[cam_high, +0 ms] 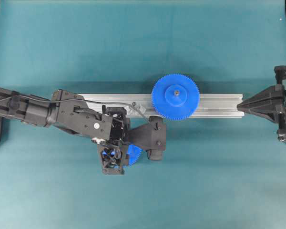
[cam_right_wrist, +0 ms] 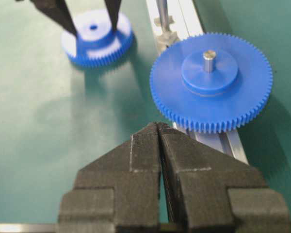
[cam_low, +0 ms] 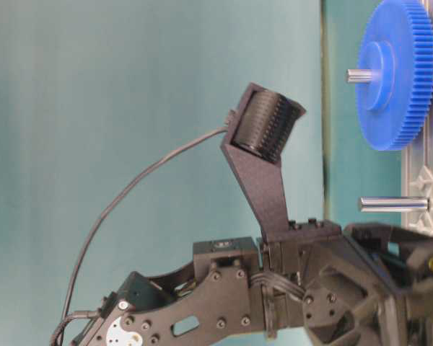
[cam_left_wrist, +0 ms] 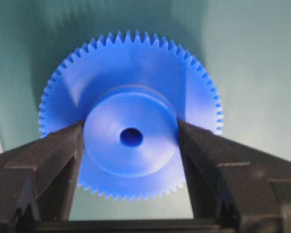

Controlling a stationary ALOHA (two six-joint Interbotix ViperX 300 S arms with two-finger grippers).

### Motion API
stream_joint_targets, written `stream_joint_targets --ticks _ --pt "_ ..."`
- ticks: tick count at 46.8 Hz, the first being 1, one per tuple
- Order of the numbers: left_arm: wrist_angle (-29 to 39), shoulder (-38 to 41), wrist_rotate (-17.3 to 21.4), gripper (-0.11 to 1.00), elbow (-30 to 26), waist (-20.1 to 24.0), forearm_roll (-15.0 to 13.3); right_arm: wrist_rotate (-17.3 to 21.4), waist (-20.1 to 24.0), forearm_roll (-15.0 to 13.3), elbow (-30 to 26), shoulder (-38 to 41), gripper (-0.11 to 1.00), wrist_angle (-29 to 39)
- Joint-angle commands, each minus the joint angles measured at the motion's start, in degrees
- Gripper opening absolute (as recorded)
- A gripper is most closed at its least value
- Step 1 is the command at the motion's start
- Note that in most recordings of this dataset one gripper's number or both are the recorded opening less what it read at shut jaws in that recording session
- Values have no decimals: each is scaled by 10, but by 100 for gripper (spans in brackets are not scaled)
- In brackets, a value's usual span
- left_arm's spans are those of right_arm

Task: Find the location of the shaft and insert the small gear.
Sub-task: 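Lift the small blue gear off the table with the left gripper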

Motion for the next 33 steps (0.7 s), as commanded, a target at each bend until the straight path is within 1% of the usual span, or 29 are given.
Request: stream_joint_targets --ticks 1,18,33 --pt "5 -33 5 63 -18 -2 2 6 -1 -1 -6 4 4 -4" --pt "69 -43 24 63 -62 -4 2 6 -1 -1 -5 4 4 -4" --pt "113 -59 55 63 -97 -4 3 6 -1 -1 -5 4 4 -4"
